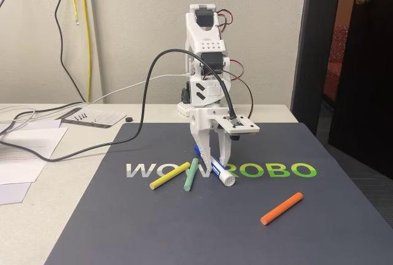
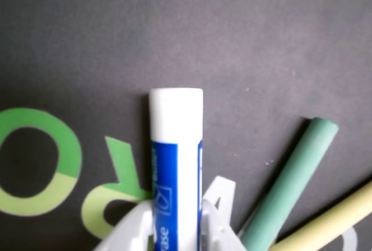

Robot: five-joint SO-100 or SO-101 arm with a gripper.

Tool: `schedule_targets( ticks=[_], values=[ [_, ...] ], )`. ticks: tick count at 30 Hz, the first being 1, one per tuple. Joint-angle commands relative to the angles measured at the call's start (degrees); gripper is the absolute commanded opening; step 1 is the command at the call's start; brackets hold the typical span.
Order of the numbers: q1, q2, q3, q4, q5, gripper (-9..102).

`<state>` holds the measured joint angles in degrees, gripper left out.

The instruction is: Pick up the blue marker.

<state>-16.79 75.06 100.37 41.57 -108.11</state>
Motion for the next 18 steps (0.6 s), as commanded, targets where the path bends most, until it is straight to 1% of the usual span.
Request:
schedule_targets(
  ticks=[1, 7, 13, 18],
  values=[
    [-0.62, 1.05, 0.09, -0.35, 1.32, 0],
    [-1.49, 5.62, 0.09, 3.25, 4.92, 0],
    [-3.60, 10.99, -1.14, 7.82, 13.71, 0],
    [-5.27, 14.33, -5.71, 15.47, 20.39, 0]
  ],
)
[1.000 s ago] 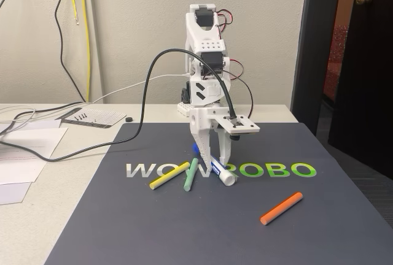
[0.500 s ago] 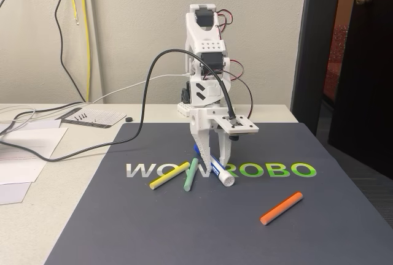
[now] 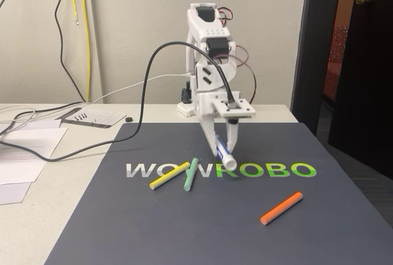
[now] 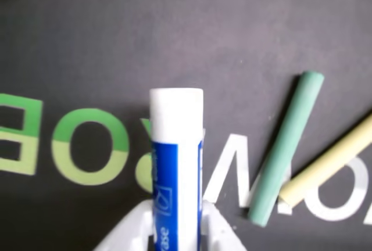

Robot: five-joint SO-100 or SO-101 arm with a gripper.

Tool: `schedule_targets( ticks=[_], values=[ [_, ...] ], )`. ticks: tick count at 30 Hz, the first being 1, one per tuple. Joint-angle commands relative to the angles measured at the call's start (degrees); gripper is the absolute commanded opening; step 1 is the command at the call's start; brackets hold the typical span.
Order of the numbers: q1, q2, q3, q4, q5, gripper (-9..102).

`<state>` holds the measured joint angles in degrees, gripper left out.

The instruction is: Pick up the blue marker.

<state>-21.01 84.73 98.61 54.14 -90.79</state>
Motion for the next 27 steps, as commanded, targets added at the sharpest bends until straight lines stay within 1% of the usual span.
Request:
schedule_targets(
  ticks=[1, 4, 7, 13, 18, 23, 27],
  values=[
    [-1.32, 5.62, -4.57, 3.69, 4.66, 0],
    [-2.37, 8.17, -7.47, 7.03, 11.07, 0],
    [-4.04, 9.67, -13.18, 11.87, 20.04, 0],
    [-7.12, 10.46, -26.37, 18.90, 43.07, 0],
    [-7.03, 15.91, -28.92, 19.78, 60.91, 0],
    [-2.29, 23.12, -28.92, 20.83, 77.26, 0],
    [1.41, 28.21, -28.92, 22.06, 83.06, 0]
  ],
)
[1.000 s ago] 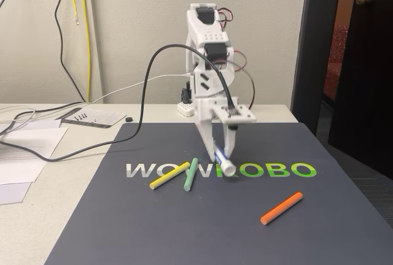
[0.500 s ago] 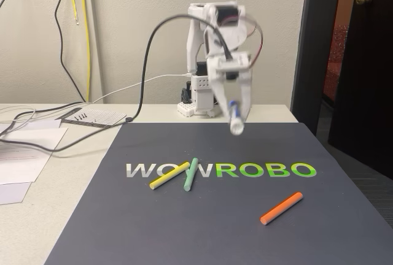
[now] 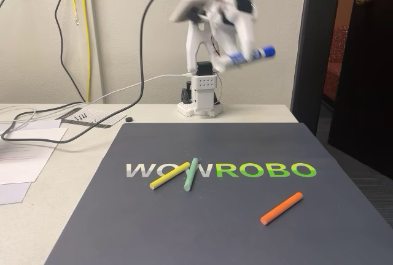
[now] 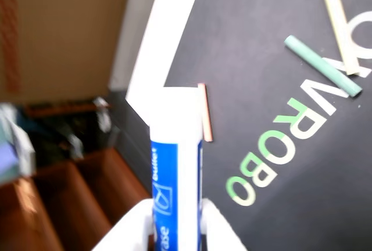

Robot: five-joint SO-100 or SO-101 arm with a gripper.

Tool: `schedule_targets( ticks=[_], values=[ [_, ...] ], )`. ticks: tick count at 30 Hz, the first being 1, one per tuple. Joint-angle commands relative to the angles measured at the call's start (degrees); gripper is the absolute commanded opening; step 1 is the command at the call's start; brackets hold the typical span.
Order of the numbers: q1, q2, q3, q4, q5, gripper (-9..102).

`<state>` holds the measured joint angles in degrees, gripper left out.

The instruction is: Pick up the blue marker.

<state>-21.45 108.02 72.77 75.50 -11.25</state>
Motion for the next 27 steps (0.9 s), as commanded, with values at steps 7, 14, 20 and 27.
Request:
schedule_targets(
  ticks=[7, 14, 20, 27],
  values=[
    [11.16, 8.35, -2.46, 3.52, 7.38, 0],
    [17.23, 17.67, 11.25, -4.22, 8.61, 0],
    [17.23, 29.18, 29.79, -13.97, 7.56, 0],
    [14.59, 45.53, 53.96, -29.27, 5.63, 0]
  ],
)
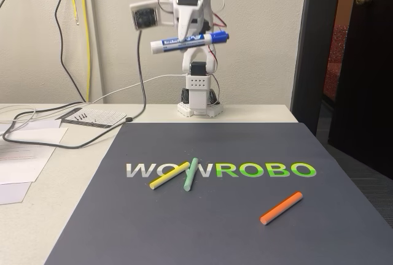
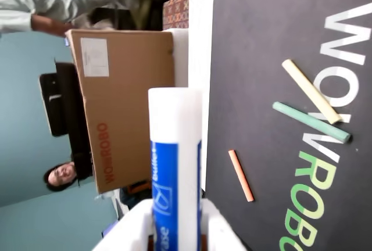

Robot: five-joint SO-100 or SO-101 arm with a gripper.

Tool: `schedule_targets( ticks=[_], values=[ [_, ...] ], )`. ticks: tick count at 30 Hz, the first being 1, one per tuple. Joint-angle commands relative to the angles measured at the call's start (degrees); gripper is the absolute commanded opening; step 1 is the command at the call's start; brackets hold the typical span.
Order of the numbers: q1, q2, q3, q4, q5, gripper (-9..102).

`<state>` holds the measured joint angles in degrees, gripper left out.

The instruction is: Pick up the blue marker.

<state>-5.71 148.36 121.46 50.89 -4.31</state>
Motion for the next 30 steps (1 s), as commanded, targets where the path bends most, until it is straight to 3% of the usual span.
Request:
schedule_targets(
  ticks=[1, 12, 30],
  values=[
    [-1.32, 6.06, 6.42, -5.71, -0.97, 0],
    [-6.50, 5.89, 9.49, -7.03, -4.83, 0],
    [-5.80, 6.42, 9.58, -6.06, -3.60, 0]
  ],
)
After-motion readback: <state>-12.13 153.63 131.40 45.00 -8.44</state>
